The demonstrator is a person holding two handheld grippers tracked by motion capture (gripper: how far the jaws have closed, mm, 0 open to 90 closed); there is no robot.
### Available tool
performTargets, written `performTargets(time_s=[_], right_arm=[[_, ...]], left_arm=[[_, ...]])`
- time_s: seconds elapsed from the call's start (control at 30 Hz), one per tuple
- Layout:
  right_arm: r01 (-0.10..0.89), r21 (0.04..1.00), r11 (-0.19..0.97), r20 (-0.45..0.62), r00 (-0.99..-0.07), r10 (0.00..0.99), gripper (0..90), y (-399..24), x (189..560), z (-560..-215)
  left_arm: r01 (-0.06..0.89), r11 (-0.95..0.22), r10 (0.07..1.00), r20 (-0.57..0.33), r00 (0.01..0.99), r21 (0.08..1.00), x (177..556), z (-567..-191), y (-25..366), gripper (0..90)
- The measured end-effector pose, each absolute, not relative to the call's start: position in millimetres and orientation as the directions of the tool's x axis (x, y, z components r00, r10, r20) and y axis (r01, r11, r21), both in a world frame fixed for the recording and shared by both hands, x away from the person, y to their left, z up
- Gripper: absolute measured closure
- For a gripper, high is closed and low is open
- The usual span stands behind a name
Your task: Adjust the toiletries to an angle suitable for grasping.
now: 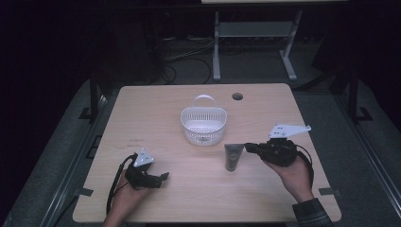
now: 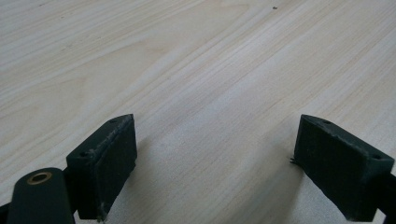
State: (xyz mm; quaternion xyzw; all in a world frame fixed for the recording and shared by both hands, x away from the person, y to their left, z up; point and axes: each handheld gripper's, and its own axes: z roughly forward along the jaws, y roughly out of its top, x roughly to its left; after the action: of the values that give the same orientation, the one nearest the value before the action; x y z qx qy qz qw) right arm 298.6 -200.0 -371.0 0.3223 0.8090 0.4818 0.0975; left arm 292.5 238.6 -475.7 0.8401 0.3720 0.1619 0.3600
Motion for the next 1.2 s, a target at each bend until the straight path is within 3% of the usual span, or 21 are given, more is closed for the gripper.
performTargets(time_s=[1.2], right_arm=[[0.43,0.843,0.322,0.134,-0.75,0.648,90.0,-194.8,325.5,-369.0]], left_arm=[[0.507,-0.461,0.743,0.004,0.669,0.728,292.5,-476.0,238.4,12.2]])
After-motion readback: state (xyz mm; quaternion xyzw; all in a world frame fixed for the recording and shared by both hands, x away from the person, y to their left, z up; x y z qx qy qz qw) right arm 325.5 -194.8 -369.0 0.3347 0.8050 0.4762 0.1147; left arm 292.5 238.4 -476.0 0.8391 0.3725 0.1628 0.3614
